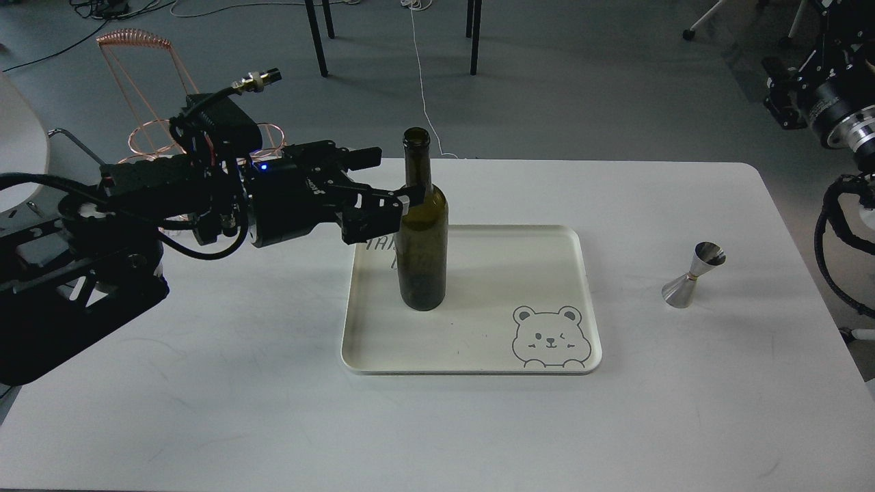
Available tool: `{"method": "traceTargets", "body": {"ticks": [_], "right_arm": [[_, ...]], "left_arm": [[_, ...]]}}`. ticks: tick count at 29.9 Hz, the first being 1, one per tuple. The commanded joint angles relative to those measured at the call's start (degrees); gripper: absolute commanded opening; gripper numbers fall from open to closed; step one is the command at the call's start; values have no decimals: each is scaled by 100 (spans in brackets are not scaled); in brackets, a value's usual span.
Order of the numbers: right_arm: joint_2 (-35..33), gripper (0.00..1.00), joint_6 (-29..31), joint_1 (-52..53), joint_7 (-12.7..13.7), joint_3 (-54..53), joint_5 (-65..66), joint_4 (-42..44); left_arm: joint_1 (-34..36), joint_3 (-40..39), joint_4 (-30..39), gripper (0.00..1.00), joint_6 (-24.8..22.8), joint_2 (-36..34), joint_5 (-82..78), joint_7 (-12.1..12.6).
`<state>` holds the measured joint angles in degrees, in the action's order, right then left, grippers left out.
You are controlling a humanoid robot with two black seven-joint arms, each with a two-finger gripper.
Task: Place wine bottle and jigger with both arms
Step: 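Close the left gripper around the bottle neck, then lift the bottle and carry it over the copper wire rack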
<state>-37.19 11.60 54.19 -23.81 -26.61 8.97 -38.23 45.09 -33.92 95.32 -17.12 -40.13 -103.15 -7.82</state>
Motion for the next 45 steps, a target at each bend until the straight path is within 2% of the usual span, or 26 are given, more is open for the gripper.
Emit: {"method": "traceTargets", "body": {"ticks": [1,9,13,18,24,30,34,38,45], "right_arm": [[1,97,0,-5,0,7,0,0],[1,97,0,-22,0,7,9,18],[36,97,0,-22,0,7,9,18],[62,97,0,-22,0,7,9,27],[62,97,-9,-22,0,7,9,27],[62,97,-9,-22,0,16,9,27],[62,97,-9,-22,0,16,9,27],[62,97,-9,-22,0,16,9,27],[62,97,-17,4,0,16,9,27]], "left_arm": [[9,-9,-171,78,24,154,-4,9],[9,-9,-277,78,182,330,-4,193],[9,-9,-277,75,226,400,-4,193],[9,-9,-277,60,226,435,-13,263],[18,-18,-277,51,226,497,-13,281],[26,-9,-277,26,226,462,-21,281],[26,-53,-277,16,235,418,-13,264],[70,-123,-242,12,288,252,14,255],[386,-668,-259,12,305,-477,399,141]]}}
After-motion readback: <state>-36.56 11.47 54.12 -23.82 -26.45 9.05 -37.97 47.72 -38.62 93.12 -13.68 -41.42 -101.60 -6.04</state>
